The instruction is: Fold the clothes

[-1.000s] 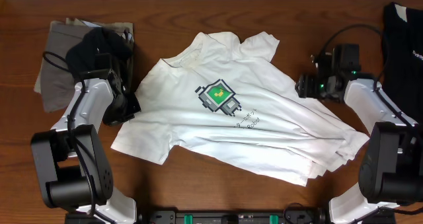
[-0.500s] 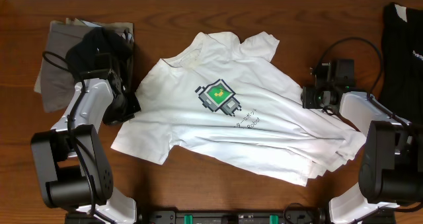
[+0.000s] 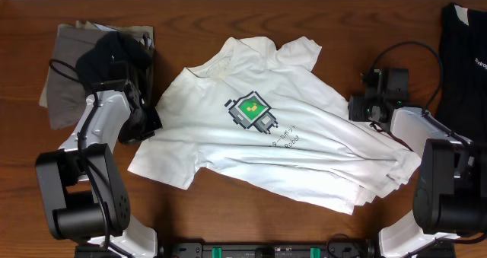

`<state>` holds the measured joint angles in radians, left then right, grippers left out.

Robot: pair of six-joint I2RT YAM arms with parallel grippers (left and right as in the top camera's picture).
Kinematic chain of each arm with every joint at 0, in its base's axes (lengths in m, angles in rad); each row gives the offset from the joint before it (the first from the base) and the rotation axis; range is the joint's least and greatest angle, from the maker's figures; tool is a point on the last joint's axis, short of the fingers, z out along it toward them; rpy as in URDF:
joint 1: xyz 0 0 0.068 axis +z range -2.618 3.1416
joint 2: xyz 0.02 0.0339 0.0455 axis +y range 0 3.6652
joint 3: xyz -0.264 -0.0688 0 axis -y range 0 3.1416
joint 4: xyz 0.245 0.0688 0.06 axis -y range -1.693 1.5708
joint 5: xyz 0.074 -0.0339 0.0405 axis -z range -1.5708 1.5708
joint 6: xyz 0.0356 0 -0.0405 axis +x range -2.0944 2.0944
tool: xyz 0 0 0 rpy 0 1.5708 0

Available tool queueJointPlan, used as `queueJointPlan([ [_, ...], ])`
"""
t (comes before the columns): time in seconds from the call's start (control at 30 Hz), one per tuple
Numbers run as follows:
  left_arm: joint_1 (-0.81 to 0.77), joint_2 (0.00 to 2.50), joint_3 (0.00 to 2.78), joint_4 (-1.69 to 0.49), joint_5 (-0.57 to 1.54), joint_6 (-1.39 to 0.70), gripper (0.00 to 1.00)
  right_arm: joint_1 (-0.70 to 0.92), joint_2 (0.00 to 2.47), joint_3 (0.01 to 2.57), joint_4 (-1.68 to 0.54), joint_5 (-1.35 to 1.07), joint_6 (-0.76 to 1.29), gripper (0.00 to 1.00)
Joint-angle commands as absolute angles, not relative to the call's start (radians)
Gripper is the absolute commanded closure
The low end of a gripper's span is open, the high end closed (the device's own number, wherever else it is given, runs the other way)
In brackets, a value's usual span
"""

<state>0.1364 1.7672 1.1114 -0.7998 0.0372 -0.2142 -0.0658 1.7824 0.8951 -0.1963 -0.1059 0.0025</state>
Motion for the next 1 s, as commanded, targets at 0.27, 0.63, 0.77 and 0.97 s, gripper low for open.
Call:
queueJointPlan([
  [0.27,0.138,1.757,1.117,-0.798,0.051,-0.234,0.94,-0.098,1.843,0.920,-0.159,-0.135,0.065,0.99],
  [0.63,0.138,1.757,1.117,-0.775,0.068,-0.234,0.94,-0.179,1.843,1.113,0.078,-0.175,0.081,0.99],
  [0.77,0.138,1.757,1.117,-0.772,0.068,-0.234,0.94,-0.178,1.851,1.146,0.198,-0.174,0.082,0.99],
  [0.97,0.138,1.757,1.117,-0.768,0.068,-0.234,0.92,-0.190,1.853,1.165,0.203,-0.168,0.081,0.06],
])
